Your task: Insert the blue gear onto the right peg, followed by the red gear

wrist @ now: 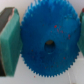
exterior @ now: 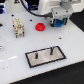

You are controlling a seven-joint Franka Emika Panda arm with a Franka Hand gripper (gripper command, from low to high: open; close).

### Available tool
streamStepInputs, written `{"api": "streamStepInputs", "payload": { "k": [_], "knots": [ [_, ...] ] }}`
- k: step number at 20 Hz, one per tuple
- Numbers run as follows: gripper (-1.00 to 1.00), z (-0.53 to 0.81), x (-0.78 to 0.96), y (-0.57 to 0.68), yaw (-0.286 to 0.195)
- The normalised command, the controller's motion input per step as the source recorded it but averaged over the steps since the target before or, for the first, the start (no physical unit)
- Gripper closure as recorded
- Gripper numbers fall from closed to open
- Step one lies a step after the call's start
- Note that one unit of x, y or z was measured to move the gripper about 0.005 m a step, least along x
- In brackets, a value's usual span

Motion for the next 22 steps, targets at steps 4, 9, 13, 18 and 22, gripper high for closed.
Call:
{"api": "streamStepInputs", "payload": {
  "k": [4, 9, 13, 18, 22],
  "knots": [
    [1.00, 0.57, 0.39, -0.02, 0.000],
    [1.00, 0.56, 0.59, -0.15, 0.000],
    [1.00, 0.54, 0.66, -0.26, 0.000],
    [1.00, 0.54, 0.73, -0.25, 0.000],
    [1.00, 0.48, 0.82, -0.25, 0.000]
  ]
}}
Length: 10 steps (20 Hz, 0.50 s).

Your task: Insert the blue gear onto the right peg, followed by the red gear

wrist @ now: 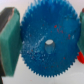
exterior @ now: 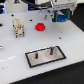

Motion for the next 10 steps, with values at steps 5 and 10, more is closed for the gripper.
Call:
{"api": "streamStepInputs", "payload": {
  "k": [5, 10],
  "knots": [
    [1.00, 0.42, 0.84, -0.27, 0.000],
    [1.00, 0.42, 0.83, -0.27, 0.000]
  ]
}}
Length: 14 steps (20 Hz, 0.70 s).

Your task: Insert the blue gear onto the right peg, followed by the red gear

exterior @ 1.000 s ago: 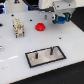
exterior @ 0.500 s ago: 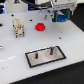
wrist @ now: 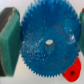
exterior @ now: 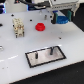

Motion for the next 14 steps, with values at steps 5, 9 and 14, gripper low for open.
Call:
{"api": "streamStepInputs", "payload": {
  "k": [5, 9, 14],
  "knots": [
    [1.00, 0.40, 0.82, -0.30, 0.000],
    [1.00, 0.30, 0.80, -0.31, 0.000],
    [1.00, 0.13, 0.79, -0.30, 0.000]
  ]
}}
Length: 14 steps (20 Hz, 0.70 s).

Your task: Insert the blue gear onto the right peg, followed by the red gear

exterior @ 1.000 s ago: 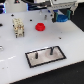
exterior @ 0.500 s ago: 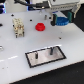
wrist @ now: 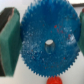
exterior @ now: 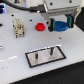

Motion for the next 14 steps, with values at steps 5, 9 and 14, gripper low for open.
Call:
{"api": "streamStepInputs", "payload": {
  "k": [5, 9, 14],
  "knots": [
    [1.00, 0.04, 0.77, -0.27, 0.000],
    [1.00, 0.00, 0.68, -0.17, 0.000],
    [1.00, -0.08, 0.44, -0.11, 0.000]
  ]
}}
